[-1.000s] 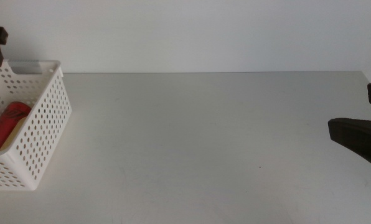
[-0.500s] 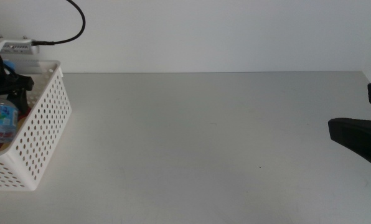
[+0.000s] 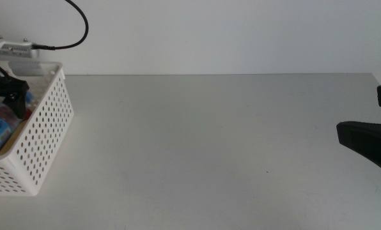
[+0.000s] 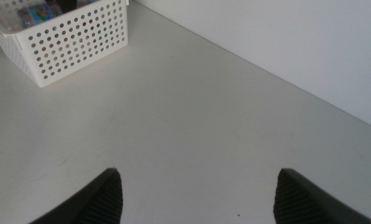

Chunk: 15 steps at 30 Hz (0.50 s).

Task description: Use arms to grab the bottles and put them into the dustbin to the left of the table.

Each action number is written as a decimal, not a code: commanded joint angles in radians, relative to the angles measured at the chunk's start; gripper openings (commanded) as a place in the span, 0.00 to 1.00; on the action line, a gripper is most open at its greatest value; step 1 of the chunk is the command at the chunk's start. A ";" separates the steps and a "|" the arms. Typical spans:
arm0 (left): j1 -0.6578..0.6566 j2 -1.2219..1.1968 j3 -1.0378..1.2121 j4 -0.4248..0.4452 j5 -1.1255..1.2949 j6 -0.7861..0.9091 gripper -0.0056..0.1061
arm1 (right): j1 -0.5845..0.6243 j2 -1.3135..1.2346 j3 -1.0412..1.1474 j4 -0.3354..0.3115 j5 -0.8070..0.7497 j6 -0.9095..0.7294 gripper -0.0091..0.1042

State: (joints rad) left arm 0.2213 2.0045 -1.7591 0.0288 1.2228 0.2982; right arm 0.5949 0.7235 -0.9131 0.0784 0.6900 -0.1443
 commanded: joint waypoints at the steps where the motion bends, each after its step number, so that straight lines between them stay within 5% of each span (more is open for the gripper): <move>1: -0.002 -0.094 -0.038 -0.014 0.016 -0.013 0.89 | 0.004 -0.001 -0.034 -0.005 -0.076 -0.005 0.63; 15: -0.120 -0.343 -0.034 -0.005 0.053 -0.152 0.87 | 0.004 -0.001 -0.034 -0.005 -0.076 -0.005 0.63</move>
State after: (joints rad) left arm 0.1243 1.7436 -1.7650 0.0214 1.2431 0.1692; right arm 0.5949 0.7235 -0.9131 0.0784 0.6900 -0.1443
